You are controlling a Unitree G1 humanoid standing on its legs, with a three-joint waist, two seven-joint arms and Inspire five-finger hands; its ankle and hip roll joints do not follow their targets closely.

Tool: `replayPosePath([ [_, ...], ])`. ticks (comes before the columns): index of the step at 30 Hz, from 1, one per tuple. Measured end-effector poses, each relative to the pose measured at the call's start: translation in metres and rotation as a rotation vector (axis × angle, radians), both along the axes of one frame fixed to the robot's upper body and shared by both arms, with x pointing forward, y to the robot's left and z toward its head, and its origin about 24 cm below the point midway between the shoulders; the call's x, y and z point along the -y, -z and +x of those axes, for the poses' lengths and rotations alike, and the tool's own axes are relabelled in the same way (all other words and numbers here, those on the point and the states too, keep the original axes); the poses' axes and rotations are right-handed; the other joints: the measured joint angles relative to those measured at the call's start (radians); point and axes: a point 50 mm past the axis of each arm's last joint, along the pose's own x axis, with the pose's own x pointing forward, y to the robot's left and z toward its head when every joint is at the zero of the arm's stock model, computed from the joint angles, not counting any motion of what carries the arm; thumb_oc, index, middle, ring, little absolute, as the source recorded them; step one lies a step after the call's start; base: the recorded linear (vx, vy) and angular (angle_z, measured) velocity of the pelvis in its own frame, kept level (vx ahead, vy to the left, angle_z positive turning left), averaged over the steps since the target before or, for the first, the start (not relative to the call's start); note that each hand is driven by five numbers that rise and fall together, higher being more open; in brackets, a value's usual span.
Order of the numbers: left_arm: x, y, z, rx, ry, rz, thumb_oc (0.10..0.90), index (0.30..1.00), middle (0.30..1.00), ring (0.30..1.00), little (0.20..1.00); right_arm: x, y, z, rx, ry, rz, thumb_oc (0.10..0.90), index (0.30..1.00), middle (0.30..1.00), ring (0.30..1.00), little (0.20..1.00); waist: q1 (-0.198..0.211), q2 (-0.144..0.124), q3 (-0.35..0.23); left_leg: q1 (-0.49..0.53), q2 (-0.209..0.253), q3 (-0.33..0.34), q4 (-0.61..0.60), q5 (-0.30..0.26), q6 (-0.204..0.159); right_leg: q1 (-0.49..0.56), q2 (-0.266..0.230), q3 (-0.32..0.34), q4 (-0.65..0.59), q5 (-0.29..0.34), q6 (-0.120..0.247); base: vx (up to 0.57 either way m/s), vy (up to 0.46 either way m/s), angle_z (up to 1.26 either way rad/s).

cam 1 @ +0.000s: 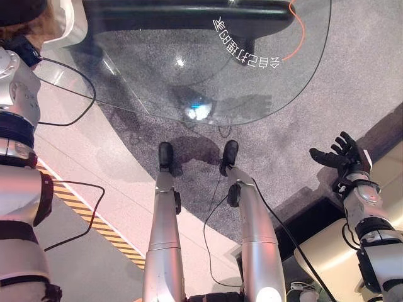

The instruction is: Wipe the table with a cloth and put it in the basket.

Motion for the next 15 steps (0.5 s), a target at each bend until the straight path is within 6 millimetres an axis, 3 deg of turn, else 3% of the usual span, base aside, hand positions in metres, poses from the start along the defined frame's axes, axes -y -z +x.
replayPosePath([
  [15, -0.0001, 0.0058, 0.0052, -0.138, 0.049, -0.024, 0.100, 0.300, 0.300, 0.300, 0.200, -0.0001, -0.0001, 0.0001, -0.002, -0.002, -0.003, 0.800, 0.900, 0.900, 0.900, 0.900, 0.001, 0.001, 0.000, 0.002, -0.003, 0.004, -0.007, 0.000, 0.000, -0.003, -0.002, 0.004, 0.000, -0.002, 0.001, 0.00, 0.000, 0.00],
])
